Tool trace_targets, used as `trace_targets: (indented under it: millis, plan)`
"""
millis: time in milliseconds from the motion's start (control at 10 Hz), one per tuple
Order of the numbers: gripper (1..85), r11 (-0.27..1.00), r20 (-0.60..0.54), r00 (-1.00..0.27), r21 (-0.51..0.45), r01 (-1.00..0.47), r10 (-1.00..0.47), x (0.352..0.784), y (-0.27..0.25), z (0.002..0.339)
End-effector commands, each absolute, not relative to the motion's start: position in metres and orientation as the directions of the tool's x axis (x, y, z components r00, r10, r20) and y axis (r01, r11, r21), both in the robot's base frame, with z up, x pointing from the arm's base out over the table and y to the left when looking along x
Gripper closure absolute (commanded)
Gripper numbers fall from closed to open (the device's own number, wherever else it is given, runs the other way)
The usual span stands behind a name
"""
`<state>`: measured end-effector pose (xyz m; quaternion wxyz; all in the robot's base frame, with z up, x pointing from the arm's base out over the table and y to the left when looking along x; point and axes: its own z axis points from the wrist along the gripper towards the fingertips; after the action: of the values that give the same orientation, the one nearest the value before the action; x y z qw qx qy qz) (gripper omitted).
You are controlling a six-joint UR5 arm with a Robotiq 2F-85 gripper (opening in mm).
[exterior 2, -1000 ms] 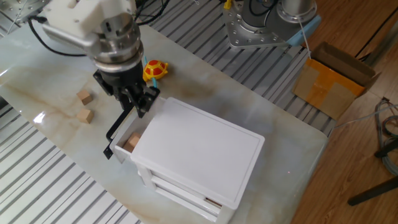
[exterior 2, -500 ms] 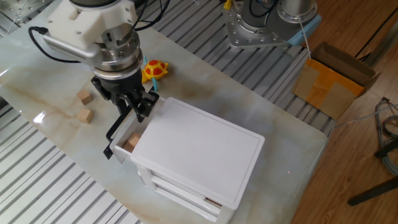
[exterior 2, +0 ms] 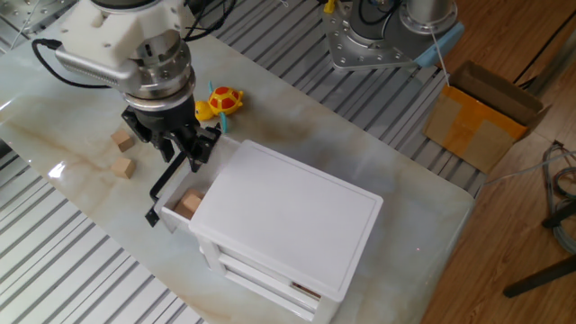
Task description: Take something out of a drawer
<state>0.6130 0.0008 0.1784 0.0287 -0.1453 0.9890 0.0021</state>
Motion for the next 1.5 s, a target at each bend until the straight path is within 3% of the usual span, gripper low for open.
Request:
trace_targets:
  millis: [0,400,900,1400]
  plan:
    - [42.7,0.952,-0.048,-0.951,-0.021,-0.304,-0.305,0.611,-0.010,0.180]
    - [43.0,0.959,-0.046,-0.958,-0.012,-0.282,-0.282,0.608,0.003,0.182]
    - [43.0,0.966,-0.090,-0.966,0.066,-0.248,-0.242,0.612,0.031,0.185]
    - [42.7,0.951,-0.112,-0.945,0.002,-0.311,-0.308,0.621,0.018,0.185]
